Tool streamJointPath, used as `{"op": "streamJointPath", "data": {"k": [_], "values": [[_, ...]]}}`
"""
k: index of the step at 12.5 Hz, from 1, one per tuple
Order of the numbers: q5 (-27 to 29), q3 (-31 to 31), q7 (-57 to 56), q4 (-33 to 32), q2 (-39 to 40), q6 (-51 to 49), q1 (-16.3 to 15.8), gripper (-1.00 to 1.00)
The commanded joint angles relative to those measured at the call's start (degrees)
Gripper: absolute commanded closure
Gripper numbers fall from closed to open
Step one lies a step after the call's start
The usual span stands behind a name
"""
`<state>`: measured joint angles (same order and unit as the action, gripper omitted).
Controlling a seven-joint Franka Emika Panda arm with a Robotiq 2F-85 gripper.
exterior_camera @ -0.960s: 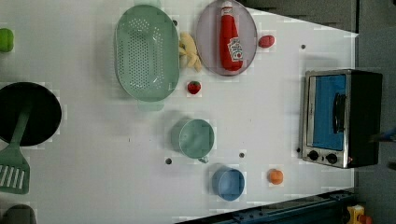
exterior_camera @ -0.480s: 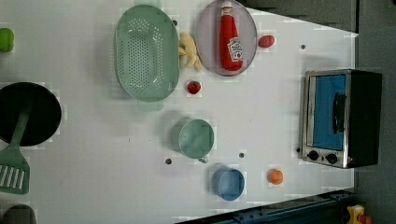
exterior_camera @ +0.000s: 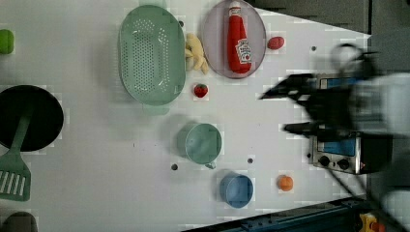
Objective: Drag strainer backwards.
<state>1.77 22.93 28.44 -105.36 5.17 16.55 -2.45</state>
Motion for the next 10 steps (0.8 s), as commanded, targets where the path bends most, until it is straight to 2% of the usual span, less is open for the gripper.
{"op": "streamJointPath", "data": {"k": [1, 6, 10], "values": [[-0.42, 0.91, 17.47, 1.37, 2.56, 5.51, -0.61, -1.00], [-0.42, 1.33, 34.39, 7.55, 17.82, 18.78, -4.48, -1.00], [-0.43, 0.81, 44.85, 14.44, 29.67, 23.21, -7.06, -1.00]]}}
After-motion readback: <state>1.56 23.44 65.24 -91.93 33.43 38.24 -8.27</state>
